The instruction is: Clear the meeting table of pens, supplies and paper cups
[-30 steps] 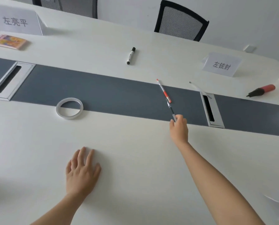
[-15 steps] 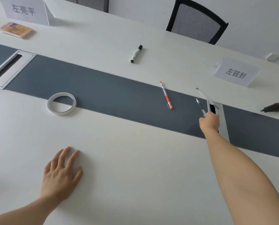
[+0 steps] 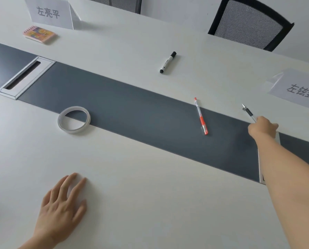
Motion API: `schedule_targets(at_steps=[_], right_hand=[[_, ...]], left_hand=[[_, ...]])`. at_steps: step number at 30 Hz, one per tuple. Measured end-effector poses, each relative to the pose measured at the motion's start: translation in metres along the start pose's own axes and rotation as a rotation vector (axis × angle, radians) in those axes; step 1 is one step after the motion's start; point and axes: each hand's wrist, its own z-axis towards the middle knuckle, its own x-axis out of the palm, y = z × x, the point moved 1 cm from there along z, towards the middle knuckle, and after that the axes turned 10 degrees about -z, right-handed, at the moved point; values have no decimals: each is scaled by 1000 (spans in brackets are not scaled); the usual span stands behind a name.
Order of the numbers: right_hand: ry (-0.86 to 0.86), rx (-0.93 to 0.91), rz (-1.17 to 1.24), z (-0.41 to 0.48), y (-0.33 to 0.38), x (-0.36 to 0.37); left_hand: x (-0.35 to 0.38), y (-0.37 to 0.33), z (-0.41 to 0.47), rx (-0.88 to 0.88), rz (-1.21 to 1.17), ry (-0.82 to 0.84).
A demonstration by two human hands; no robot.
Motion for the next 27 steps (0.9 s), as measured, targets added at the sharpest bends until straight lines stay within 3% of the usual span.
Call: schedule_targets(at_steps=[10, 15, 24, 27], right_hand=[[16, -59, -18, -37, -15, 7], [-30, -157, 195, -113, -12, 9], [145, 40, 484, -172, -32, 28], [206, 26, 471, -169, -29, 25]], left_hand=[[-4, -3, 1, -9, -25, 6], [-6, -3, 0, -42, -64, 71], [-10, -8, -5, -79, -93, 91], [-14, -34, 12, -196, -209, 80]])
